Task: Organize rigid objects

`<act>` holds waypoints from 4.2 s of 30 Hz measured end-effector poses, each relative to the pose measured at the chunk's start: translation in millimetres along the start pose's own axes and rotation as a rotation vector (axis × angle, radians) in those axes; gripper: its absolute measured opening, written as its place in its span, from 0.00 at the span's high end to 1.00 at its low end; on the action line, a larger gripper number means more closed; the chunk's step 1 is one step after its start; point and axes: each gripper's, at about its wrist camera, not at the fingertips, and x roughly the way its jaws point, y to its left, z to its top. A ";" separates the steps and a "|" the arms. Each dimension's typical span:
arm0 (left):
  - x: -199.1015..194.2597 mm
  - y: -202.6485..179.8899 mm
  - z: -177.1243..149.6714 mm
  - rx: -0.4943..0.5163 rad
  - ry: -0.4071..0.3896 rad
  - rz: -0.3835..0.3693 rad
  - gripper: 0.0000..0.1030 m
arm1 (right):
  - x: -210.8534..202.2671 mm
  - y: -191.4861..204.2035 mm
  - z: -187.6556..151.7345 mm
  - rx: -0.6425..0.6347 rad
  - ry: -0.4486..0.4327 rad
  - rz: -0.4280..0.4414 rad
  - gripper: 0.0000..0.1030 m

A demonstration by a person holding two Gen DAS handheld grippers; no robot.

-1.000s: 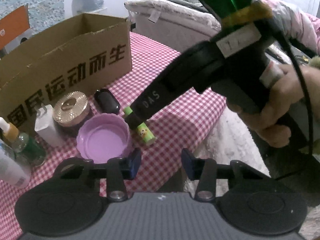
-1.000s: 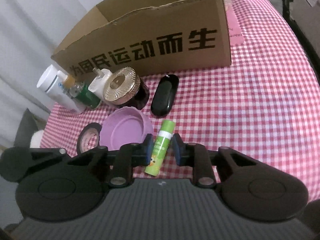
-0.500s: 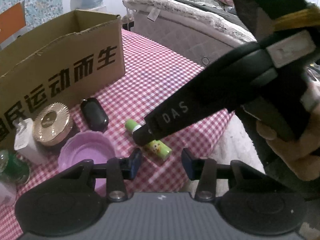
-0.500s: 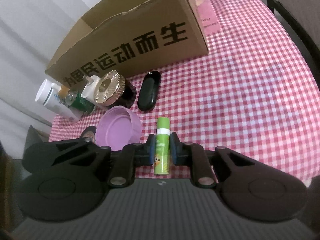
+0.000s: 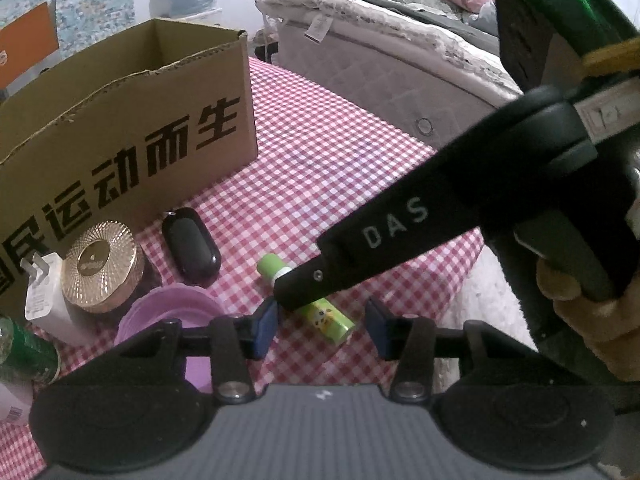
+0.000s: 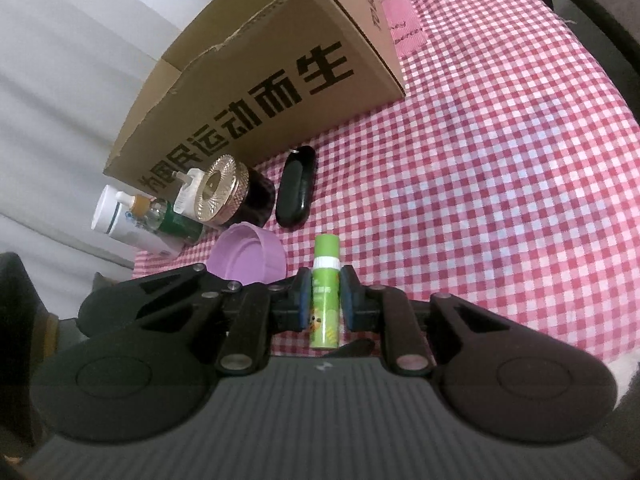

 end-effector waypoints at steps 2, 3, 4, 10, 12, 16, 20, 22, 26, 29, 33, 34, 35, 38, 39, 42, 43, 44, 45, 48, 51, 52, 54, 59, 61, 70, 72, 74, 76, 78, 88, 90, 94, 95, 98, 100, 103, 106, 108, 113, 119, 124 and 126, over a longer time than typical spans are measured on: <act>-0.9 0.7 0.2 -0.007 -0.002 0.000 0.54 | -0.7 -3.7 -1.8 0.021 -0.008 0.022 0.86; -1.2 1.1 0.5 -0.011 -0.002 -0.002 0.54 | -0.8 -5.2 -2.5 0.033 -0.010 0.032 0.86; -1.8 1.5 0.8 -0.015 -0.002 -0.004 0.54 | -1.1 -6.6 -3.0 0.043 -0.011 0.041 0.86; -13.0 0.5 4.2 -0.016 -0.032 0.007 0.54 | -8.6 -2.9 -4.6 0.055 -0.037 0.066 0.86; -19.9 0.4 5.3 -0.017 -0.049 0.010 0.54 | -14.1 1.7 -3.8 0.049 -0.051 0.072 0.86; -40.8 1.1 8.9 -0.016 -0.098 0.021 0.54 | -27.2 14.5 -0.7 0.036 -0.083 0.086 0.86; -73.8 6.0 16.2 -0.006 -0.173 0.050 0.54 | -43.9 41.8 7.3 -0.013 -0.134 0.102 0.86; -93.2 13.8 22.0 -0.009 -0.212 0.070 0.54 | -51.5 59.3 15.6 -0.048 -0.160 0.119 0.86; -133.4 43.4 40.0 -0.040 -0.276 0.112 0.54 | -58.6 102.2 43.3 -0.131 -0.200 0.171 0.86; -155.2 73.6 55.7 -0.072 -0.291 0.144 0.54 | -52.3 135.7 71.8 -0.192 -0.206 0.212 0.86; -167.2 118.8 75.4 -0.119 -0.272 0.172 0.53 | -27.8 174.7 118.0 -0.243 -0.171 0.249 0.86; -166.2 132.2 79.5 -0.136 -0.260 0.172 0.53 | -20.4 180.9 130.4 -0.244 -0.156 0.253 0.86; -164.8 146.5 83.6 -0.153 -0.245 0.172 0.53 | -10.1 187.3 143.8 -0.240 -0.134 0.258 0.86; -154.4 184.4 91.9 -0.197 -0.196 0.169 0.53 | 26.8 203.1 182.3 -0.212 -0.059 0.266 0.86; -148.1 196.2 94.8 -0.209 -0.177 0.166 0.53 | 41.1 205.8 194.5 -0.194 -0.030 0.265 0.86; -125.3 230.5 104.2 -0.249 -0.121 0.156 0.53 | 79.6 212.3 225.3 -0.156 0.043 0.251 0.86; -119.2 239.8 105.2 -0.259 -0.105 0.154 0.53 | 93.0 213.8 233.9 -0.143 0.065 0.245 0.86; -112.8 249.2 105.9 -0.273 -0.086 0.150 0.53 | 106.2 213.9 241.5 -0.133 0.086 0.238 0.86; -106.4 257.1 106.9 -0.287 -0.068 0.146 0.53 | 119.3 213.5 248.5 -0.120 0.108 0.232 0.86; -89.8 275.5 105.0 -0.308 -0.029 0.144 0.53 | 152.4 210.3 261.2 -0.084 0.164 0.221 0.86; -79.9 286.0 104.6 -0.301 -0.016 0.164 0.52 | 178.2 205.9 269.1 -0.053 0.211 0.214 0.86; -79.3 287.5 104.1 -0.300 -0.016 0.169 0.49 | 186.3 203.6 270.8 -0.046 0.224 0.209 0.86; -80.1 290.8 102.8 -0.304 -0.022 0.175 0.47 | 199.9 195.3 270.7 -0.034 0.254 0.191 0.86; -91.1 296.9 98.4 -0.317 -0.062 0.159 0.43 | 233.4 186.7 269.4 -0.021 0.323 0.147 0.86; -98.8 297.5 96.9 -0.320 -0.085 0.152 0.41 | 244.5 187.5 267.7 -0.031 0.336 0.129 0.85; -145.1 300.5 77.0 -0.340 -0.246 0.168 0.16 | 241.7 197.2 271.6 -0.089 0.301 0.109 0.71; -154.5 302.5 69.9 -0.350 -0.279 0.169 0.13 | 224.2 199.2 271.2 -0.115 0.281 0.108 0.69; -161.6 304.3 63.2 -0.363 -0.305 0.173 0.11 | 205.2 200.1 270.0 -0.134 0.269 0.100 0.67; -167.0 307.4 57.3 -0.377 -0.321 0.182 0.10 | 187.7 201.0 268.2 -0.154 0.259 0.092 0.62; -170.1 310.6 51.6 -0.391 -0.328 0.189 0.10 | 176.1 200.8 267.5 -0.160 0.249 0.072 0.61; -177.9 324.1 18.0 -0.477 -0.335 0.208 0.10 | 156.9 186.0 237.8 -0.096 0.477 -0.017 0.28; -178.5 326.2 11.6 -0.493 -0.340 0.217 0.10 | 161.8 176.0 231.1 -0.027 0.554 -0.016 0.25; -179.2 331.0 2.2 -0.517 -0.349 0.224 0.10 | 172.4 160.0 221.3 0.062 0.666 -0.080 0.23; -178.8 332.4 -0.4 -0.521 -0.348 0.223 0.10 | 174.4 158.2 217.0 0.077 0.682 -0.088 0.22; -177.4 334.2 -4.7 -0.529 -0.346 0.225 0.10 | 187.4 148.7 210.4 0.153 0.749 -0.107 0.22; -176.6 336.0 -6.8 -0.534 -0.345 0.231 0.10 | 195.7 146.0 206.5 0.194 0.777 -0.097 0.22; -177.5 337.9 -9.5 -0.542 -0.346 0.238 0.10 | 214.6 146.1 207.8 0.230 0.766 -0.056 0.17; -179.2 339.3 -12.2 -0.547 -0.348 0.241 0.10 | 217.7 149.4 214.9 0.263 0.691 0.041 0.13; -180.0 339.8 -13.6 -0.550 -0.346 0.244 0.10 | 215.9 149.1 219.2 0.300 0.653 0.102 0.13; -180.5 340.8 -15.6 -0.558 -0.352 0.241 0.10 | 207.2 145.0 220.2 0.364 0.583 0.188 0.03; -181.5 338.1 -16.3 -0.565 -0.362 0.223 0.10 | 210.1 141.7 219.8 0.423 0.514 0.243 0.01; -182.4 335.9 -17.5 -0.566 -0.360 0.231 0.10 | 209.6 142.9 224.6 0.506 0.455 0.378 0.01; -182.9 337.3 -18.8 -0.568 -0.362 0.230 0.10 | 202.8 146.4 226.5 0.496 0.437 0.394 0.01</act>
